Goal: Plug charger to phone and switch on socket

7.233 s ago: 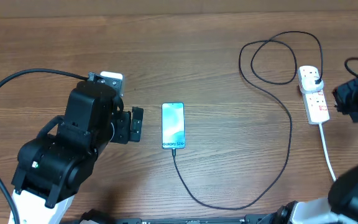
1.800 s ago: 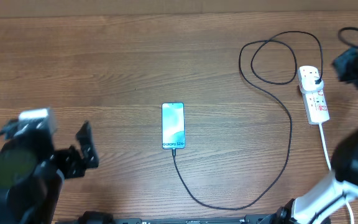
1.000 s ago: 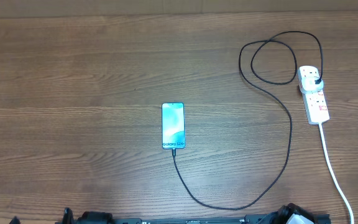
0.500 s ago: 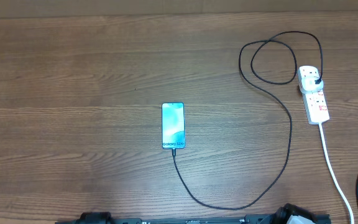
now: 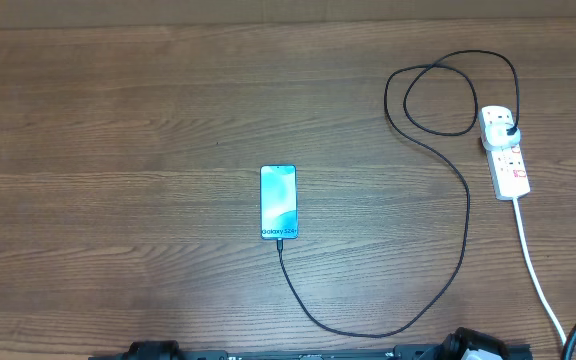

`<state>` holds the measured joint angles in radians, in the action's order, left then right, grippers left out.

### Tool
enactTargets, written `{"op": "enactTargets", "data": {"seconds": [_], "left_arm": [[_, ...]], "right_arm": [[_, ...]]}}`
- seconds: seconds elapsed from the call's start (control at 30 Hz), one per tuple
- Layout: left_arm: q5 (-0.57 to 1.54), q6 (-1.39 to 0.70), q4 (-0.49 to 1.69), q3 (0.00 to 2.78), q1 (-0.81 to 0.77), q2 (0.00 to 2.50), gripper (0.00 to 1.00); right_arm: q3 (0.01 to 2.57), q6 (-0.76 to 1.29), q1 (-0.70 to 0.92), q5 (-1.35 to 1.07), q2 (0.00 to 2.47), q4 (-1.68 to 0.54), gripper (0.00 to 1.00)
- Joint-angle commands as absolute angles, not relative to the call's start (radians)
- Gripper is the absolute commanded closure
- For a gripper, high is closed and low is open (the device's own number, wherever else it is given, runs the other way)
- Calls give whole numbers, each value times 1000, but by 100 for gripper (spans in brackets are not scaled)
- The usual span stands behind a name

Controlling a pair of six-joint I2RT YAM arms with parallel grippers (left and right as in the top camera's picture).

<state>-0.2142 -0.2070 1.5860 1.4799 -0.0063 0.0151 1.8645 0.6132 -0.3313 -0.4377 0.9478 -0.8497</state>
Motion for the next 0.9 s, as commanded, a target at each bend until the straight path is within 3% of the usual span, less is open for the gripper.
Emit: {"op": "enactTargets", "data": {"seconds": [0.0,0.33,0.47,0.63,0.77,0.87], "left_arm": [[-220,-217,1584,1483,7,4,1],[-220,-217,1584,1483,7,4,0],[-220,-217,1584,1483,7,4,1],[-220,-217,1584,1483,7,4,0],[-220,-217,1610,1483,7,4,0],[-221,-216,1658,1483,7,4,0]], "right_arm": [[1864,598,-321,-435,949,-847,96],[1864,597,-247,-418,949,-850,96],[1864,598,-222,-413,938,-842,90],[1865,598,-218,-412,936,-830,73],[1865,598,-218,-413,937,-817,45],[1865,598,-182,-413,936,-820,43]]}}
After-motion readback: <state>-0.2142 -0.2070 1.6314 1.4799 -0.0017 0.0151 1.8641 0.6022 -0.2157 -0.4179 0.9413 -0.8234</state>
